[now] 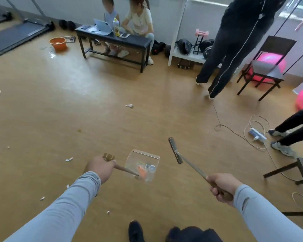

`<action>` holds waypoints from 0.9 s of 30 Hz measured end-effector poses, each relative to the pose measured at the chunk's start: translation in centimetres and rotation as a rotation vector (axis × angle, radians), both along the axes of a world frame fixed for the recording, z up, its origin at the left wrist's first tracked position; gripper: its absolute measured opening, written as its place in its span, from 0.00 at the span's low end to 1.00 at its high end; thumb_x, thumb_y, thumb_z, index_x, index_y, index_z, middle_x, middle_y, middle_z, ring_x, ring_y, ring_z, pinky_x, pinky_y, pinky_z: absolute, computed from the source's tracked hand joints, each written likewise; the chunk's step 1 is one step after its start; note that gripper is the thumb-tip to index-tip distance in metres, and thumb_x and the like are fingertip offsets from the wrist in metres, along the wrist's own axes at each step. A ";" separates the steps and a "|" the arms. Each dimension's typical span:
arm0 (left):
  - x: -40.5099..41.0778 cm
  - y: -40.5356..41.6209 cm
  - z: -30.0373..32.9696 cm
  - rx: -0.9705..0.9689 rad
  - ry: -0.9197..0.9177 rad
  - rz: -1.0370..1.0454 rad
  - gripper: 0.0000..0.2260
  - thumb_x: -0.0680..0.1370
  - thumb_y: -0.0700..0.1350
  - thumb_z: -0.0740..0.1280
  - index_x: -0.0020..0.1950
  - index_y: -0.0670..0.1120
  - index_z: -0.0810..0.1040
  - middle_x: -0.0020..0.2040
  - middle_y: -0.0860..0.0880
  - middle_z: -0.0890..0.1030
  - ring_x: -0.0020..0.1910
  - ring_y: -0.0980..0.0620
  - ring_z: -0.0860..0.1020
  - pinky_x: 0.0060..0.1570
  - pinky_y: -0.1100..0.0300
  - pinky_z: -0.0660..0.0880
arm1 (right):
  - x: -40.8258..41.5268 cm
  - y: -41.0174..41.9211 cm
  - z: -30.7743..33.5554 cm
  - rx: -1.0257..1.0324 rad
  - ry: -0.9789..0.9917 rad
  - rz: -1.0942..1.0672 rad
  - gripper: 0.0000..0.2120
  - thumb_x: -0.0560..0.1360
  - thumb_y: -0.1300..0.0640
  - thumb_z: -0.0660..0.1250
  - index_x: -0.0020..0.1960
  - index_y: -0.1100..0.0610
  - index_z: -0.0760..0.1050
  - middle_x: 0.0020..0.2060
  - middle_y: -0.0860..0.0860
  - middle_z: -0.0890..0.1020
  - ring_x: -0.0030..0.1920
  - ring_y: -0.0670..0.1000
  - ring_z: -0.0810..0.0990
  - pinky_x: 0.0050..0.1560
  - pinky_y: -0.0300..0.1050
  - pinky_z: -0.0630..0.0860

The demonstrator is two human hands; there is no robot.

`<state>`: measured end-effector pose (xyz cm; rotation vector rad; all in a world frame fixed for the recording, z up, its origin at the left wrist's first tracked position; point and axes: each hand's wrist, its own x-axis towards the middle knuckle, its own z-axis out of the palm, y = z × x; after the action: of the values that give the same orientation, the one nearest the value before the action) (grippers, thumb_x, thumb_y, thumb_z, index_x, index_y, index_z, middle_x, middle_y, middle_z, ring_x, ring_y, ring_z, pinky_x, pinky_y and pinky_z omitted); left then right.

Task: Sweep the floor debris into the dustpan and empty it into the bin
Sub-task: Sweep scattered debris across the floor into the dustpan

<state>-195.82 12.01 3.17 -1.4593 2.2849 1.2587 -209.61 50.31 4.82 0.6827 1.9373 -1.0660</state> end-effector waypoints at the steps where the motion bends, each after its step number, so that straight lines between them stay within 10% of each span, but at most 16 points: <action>1: -0.9 -0.7 -0.1 0.000 0.002 0.017 0.07 0.72 0.52 0.70 0.41 0.48 0.81 0.39 0.48 0.85 0.43 0.44 0.82 0.48 0.53 0.78 | -1.4 -1.1 0.2 -0.002 0.004 0.009 0.07 0.80 0.59 0.65 0.45 0.62 0.72 0.27 0.56 0.74 0.20 0.48 0.70 0.22 0.34 0.64; 27: -34.9 -16.5 0.4 -0.121 -0.064 0.338 0.09 0.75 0.53 0.69 0.44 0.47 0.82 0.42 0.47 0.85 0.43 0.42 0.82 0.49 0.52 0.78 | -46.3 -22.5 -2.1 -0.019 -0.069 0.278 0.09 0.80 0.59 0.65 0.42 0.61 0.72 0.26 0.55 0.75 0.18 0.47 0.70 0.21 0.33 0.65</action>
<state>-230.69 -4.45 3.54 -1.9639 2.1700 1.1449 -255.91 27.79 2.76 0.4180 1.8947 -0.8755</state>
